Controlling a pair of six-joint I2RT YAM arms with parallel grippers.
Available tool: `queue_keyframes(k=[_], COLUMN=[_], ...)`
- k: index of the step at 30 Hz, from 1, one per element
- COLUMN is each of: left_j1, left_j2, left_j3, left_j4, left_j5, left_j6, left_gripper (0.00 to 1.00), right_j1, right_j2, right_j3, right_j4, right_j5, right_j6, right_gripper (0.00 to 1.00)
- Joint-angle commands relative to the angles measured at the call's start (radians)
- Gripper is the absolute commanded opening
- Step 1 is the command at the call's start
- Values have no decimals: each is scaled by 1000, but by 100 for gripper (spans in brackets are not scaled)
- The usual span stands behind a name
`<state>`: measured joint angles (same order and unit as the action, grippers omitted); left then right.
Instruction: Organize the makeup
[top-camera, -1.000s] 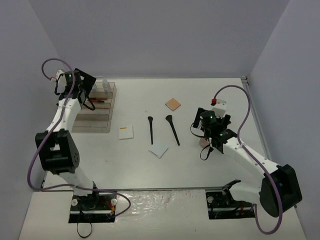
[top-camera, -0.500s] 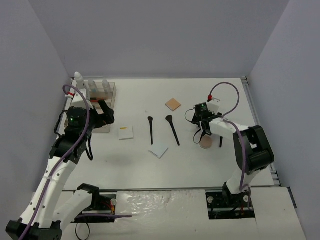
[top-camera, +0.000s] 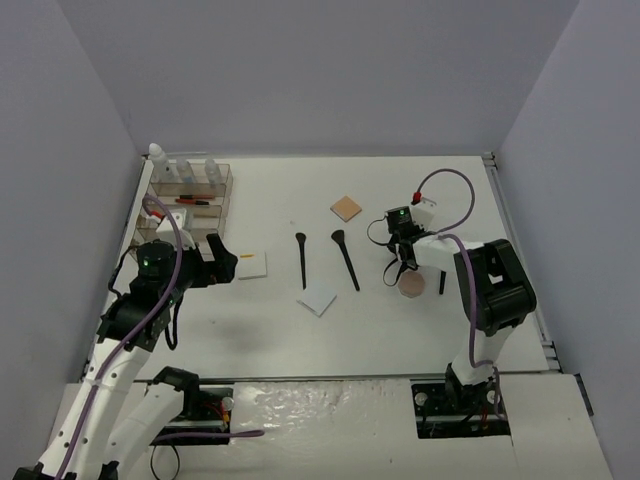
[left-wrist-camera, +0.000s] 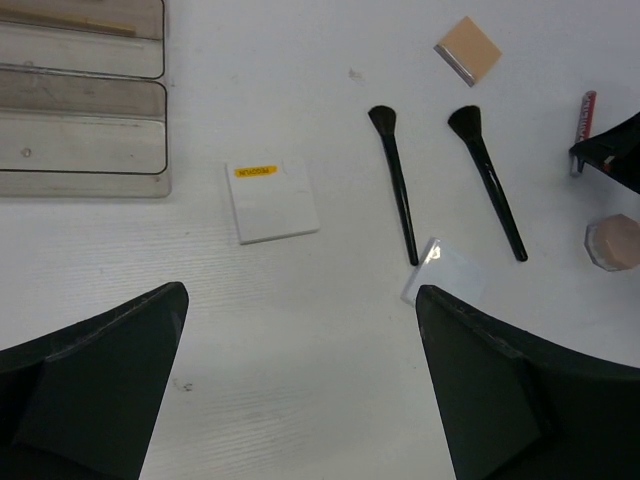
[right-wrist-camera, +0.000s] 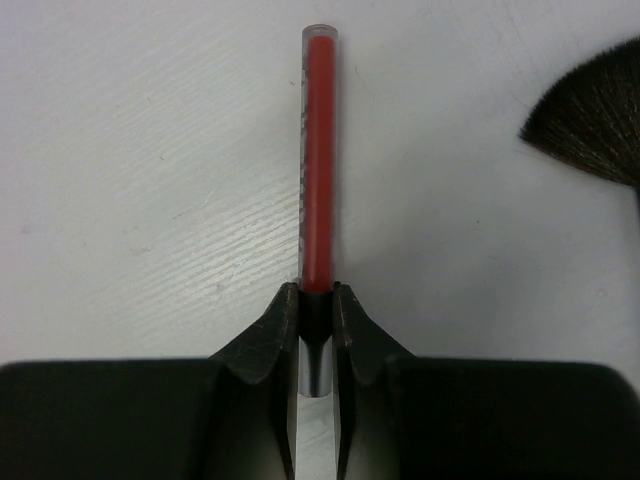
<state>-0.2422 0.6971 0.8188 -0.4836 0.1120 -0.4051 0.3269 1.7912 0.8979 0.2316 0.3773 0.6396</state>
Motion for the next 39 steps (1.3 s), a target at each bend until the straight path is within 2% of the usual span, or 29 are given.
queue_keyframes(k=[1, 6, 9, 11, 12, 16, 22, 26, 30, 36, 37, 39], left_j1=[-13, -48, -98, -121, -141, -205, -295, -334, -362, -391, -397, -410], left_j2=[17, 76, 112, 131, 150, 207, 286, 313, 361, 397, 403, 418], left_j3=[21, 43, 51, 57, 65, 82, 128, 132, 148, 145, 144, 143], left_j4=[79, 166, 252, 297, 308, 370, 443, 515, 517, 542, 551, 571], left_j5=[114, 187, 180, 156, 148, 107, 63, 29, -11, -47, -52, -57], left_j6=[-66, -180, -251, -284, -292, -331, -348, -363, -374, -406, -412, -422], left_gripper=[97, 97, 97, 97, 97, 97, 96, 90, 83, 62, 56, 32], right_j1=[18, 111, 217, 251, 271, 359, 468, 496, 513, 520, 521, 521], right_j2=[-32, -211, -345, -430, -453, -521, -540, -543, -537, -539, -539, -541], right_j3=[-32, -99, -155, -200, -226, -239, -214, -208, -202, -221, -222, -223], right_j4=[55, 165, 257, 340, 400, 472, 539, 581, 593, 624, 626, 627], right_j5=[-33, -131, -305, -381, -473, -568, -610, -624, -628, -629, -627, -621], right_j6=[-32, -196, -278, -278, -255, -233, -242, -234, -231, -222, -223, -227], right_gripper=[0, 0, 0, 0, 0, 0, 0, 0, 0, 0, 0, 0])
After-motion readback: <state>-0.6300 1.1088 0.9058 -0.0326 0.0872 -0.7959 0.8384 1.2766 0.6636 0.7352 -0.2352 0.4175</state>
